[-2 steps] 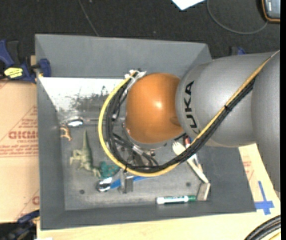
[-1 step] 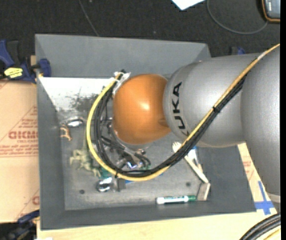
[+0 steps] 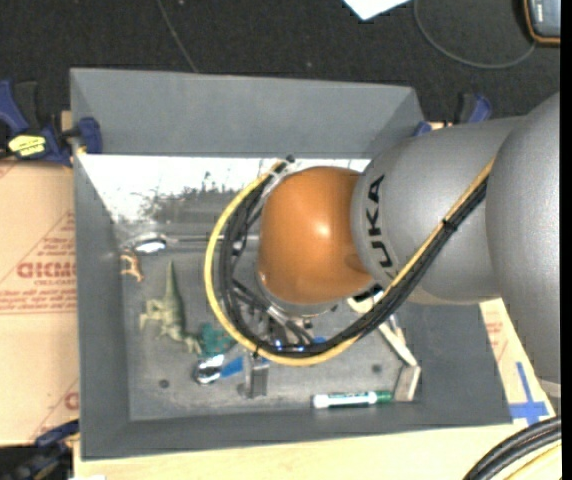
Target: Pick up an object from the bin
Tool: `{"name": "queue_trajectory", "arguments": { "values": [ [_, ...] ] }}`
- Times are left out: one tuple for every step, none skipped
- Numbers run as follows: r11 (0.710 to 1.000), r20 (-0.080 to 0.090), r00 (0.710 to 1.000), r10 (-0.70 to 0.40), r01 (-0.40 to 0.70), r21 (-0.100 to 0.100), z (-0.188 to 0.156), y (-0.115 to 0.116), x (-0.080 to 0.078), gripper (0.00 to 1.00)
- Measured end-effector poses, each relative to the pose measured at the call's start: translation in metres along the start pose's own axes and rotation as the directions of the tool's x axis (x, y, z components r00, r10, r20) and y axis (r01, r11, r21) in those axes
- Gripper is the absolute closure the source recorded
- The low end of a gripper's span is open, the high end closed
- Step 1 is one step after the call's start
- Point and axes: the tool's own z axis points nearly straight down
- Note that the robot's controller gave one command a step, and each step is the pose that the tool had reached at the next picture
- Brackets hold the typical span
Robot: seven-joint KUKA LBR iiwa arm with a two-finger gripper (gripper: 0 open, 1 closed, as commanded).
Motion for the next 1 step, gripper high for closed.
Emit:
{"name": "queue_trajectory", "arguments": {
  "values": [
    [0.976,0.028,0.975,-0.219,0.219,-0.001,-0.0543,0.0049,-0.0041,0.00]
  ]
}}
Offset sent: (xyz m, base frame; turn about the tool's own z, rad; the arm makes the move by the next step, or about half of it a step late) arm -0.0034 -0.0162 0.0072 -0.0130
